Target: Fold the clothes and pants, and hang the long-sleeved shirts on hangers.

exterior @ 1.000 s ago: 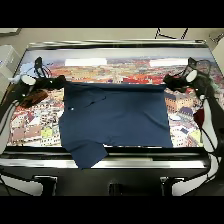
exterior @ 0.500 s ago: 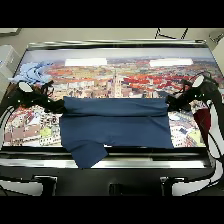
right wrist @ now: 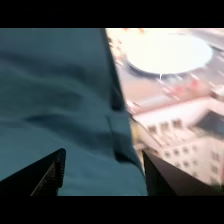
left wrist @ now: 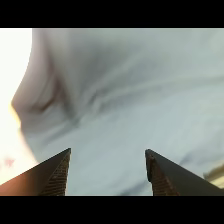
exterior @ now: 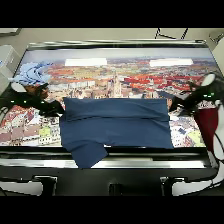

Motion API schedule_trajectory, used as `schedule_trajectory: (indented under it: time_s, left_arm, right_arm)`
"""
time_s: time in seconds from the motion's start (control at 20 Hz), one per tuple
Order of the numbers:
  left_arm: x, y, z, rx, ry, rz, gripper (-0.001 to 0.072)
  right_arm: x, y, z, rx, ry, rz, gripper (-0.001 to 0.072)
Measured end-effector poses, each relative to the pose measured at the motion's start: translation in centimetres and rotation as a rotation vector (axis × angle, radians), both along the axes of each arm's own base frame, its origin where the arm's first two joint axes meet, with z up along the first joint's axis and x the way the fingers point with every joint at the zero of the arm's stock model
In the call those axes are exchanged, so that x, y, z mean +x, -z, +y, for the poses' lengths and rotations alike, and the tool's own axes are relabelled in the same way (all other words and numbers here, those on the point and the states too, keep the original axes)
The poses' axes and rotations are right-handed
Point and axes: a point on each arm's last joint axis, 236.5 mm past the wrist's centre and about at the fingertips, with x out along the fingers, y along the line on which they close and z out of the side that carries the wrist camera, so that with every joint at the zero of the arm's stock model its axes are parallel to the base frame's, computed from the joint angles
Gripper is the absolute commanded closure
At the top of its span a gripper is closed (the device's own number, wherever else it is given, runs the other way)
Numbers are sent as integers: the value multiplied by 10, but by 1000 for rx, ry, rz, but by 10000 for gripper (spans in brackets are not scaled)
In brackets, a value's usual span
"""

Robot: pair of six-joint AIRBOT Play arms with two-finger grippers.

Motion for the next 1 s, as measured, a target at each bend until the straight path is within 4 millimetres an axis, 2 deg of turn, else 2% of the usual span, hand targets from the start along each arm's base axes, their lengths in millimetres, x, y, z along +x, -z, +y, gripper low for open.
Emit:
schedule_trajectory:
  time_s: [0.1, 0.2, 0.3, 0.4, 0.55, 0.7, 0.8, 0.9, 0.95, 1.0]
  left_arm:
    - [-22, -6, 13, 5, -10, 30, 191]
    - [-59, 0, 13, -6, -3, 79, 192]
    - [-102, 16, 5, -28, 8, 123, 192]
    - [-135, 29, -11, -73, 6, 134, 194]
    - [-163, 50, -32, -126, -43, 131, 225]
    - [-179, 63, -49, -156, -64, 140, 230]
    - [-185, 68, -60, -167, -64, 140, 340]
    - [-184, 73, -66, -163, -68, 124, 349]
    - [-181, 75, -69, -161, -77, 115, 493]
    - [-178, 78, -68, -144, -84, 98, 601]
  right_arm:
    - [-25, -10, -20, 9, 49, 43, 135]
    - [-52, -10, -31, 16, 88, 82, 136]
    - [-76, -5, -31, 26, 100, 115, 138]
    - [-93, 1, -27, 39, 104, 138, 140]
    - [-105, 5, -21, 63, 110, 155, 149]
    - [-108, 5, -14, 90, 113, 152, 149]
    - [-108, 5, -12, 100, 112, 151, 149]
    - [-108, 5, -10, 107, 109, 148, 149]
    - [-108, 5, -10, 108, 109, 148, 149]
    - [-108, 5, -9, 110, 107, 147, 149]
